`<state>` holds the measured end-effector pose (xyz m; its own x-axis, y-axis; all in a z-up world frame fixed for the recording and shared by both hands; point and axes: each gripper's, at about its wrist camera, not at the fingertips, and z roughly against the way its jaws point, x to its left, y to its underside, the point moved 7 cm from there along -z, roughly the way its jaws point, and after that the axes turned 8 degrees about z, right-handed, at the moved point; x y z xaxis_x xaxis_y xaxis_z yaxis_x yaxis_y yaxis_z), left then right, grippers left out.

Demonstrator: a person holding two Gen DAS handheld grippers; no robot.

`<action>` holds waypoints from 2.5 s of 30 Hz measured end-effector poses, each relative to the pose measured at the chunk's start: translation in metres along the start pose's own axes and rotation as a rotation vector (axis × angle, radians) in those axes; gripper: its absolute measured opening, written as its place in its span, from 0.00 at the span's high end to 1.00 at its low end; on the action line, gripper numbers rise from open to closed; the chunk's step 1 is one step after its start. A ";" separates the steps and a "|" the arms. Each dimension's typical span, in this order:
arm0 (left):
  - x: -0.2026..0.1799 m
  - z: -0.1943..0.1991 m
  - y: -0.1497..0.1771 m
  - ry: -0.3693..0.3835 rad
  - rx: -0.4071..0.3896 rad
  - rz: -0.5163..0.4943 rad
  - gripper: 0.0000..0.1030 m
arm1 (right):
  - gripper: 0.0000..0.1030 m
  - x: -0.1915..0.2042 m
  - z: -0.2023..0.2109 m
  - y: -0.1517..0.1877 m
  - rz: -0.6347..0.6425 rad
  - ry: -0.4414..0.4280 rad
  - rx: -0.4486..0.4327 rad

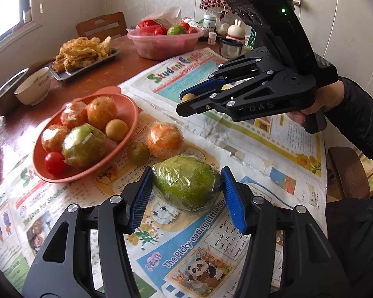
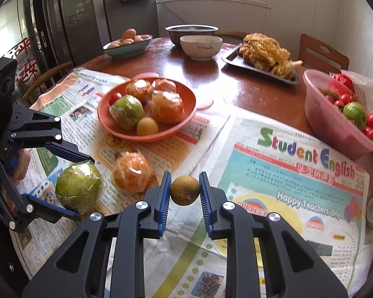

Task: Organize fruits
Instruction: 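Grasp the green wrapped pomelo with the left tool while the right tool grasps the brown fruit, then carry the pomelo and brown fruit onto the orange plate and open both tools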

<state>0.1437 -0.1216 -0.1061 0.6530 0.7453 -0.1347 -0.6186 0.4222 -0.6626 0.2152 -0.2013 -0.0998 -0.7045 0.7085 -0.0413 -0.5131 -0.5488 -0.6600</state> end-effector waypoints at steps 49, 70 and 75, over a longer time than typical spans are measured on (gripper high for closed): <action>0.125 0.050 -0.045 -0.131 -0.153 0.077 0.54 | 0.79 0.015 -0.032 -0.084 0.093 0.030 -0.023; 0.152 0.022 -0.053 -0.087 -0.133 0.062 0.54 | 0.78 0.025 -0.052 -0.083 0.119 0.000 -0.007; 0.153 0.018 -0.051 -0.090 -0.124 0.056 0.54 | 0.78 0.028 -0.051 -0.081 0.130 0.006 -0.011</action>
<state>0.2669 -0.0202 -0.0803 0.5738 0.8114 -0.1111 -0.5905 0.3159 -0.7426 0.2625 -0.1144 -0.0858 -0.7619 0.6342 -0.1315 -0.4123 -0.6315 -0.6567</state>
